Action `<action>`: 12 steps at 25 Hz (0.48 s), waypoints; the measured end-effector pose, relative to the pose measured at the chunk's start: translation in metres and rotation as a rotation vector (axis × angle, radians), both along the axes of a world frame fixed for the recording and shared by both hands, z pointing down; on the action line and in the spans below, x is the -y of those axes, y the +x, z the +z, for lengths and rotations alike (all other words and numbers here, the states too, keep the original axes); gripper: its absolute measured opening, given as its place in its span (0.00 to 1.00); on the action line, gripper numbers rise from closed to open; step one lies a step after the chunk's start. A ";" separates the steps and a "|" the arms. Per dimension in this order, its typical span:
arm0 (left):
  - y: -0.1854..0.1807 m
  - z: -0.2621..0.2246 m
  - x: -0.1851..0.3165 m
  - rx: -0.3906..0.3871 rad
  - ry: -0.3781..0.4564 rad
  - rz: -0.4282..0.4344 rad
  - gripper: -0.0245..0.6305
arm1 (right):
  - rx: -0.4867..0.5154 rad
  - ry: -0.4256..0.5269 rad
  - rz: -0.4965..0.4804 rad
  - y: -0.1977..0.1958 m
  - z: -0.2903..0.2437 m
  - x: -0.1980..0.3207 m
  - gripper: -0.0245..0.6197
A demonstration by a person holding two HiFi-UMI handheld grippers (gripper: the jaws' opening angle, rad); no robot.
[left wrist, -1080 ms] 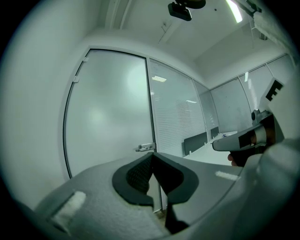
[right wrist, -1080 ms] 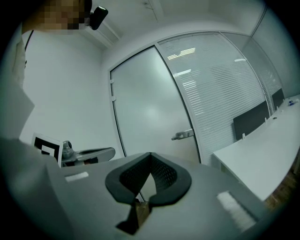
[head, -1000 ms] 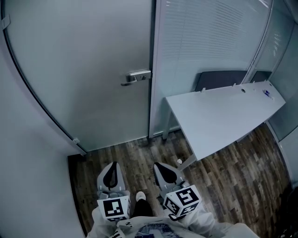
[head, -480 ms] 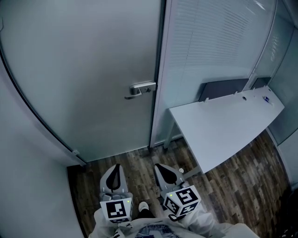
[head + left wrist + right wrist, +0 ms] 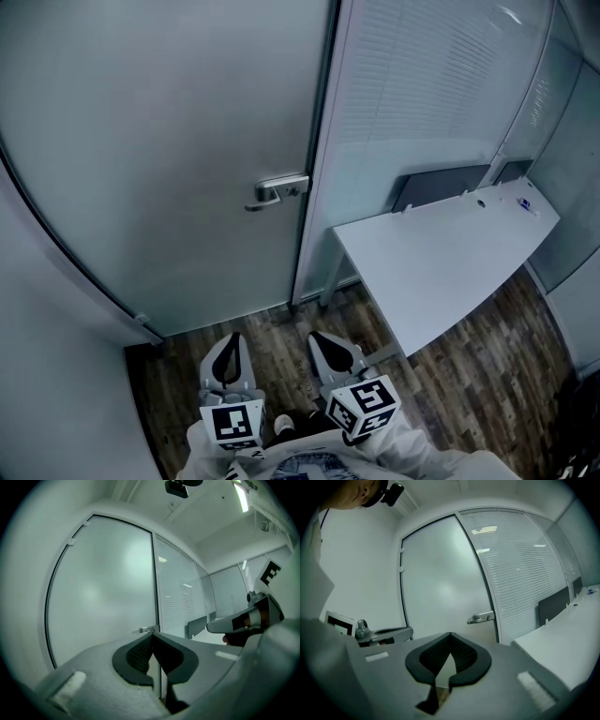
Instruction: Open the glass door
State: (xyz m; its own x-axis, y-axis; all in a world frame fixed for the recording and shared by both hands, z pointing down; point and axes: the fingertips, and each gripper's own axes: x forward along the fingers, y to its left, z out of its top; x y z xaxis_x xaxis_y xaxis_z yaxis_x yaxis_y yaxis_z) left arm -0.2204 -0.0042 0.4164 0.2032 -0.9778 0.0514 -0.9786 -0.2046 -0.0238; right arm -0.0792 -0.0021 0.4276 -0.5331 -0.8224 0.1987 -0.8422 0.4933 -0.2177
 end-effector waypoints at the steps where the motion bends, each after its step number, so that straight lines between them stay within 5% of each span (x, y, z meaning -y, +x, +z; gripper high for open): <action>1: -0.001 0.002 0.003 -0.002 -0.003 0.000 0.04 | 0.000 0.002 0.003 0.000 0.000 0.002 0.05; 12: -0.003 0.008 0.043 0.039 -0.011 -0.034 0.04 | 0.015 0.004 -0.024 0.000 0.007 0.049 0.05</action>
State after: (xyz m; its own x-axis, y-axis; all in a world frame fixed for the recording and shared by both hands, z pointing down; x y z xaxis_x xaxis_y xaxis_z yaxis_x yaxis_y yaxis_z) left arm -0.2236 -0.0469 0.4247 0.1671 -0.9835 0.0689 -0.9834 -0.1712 -0.0600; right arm -0.0790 -0.0508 0.4348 -0.5557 -0.8100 0.1872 -0.8267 0.5144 -0.2282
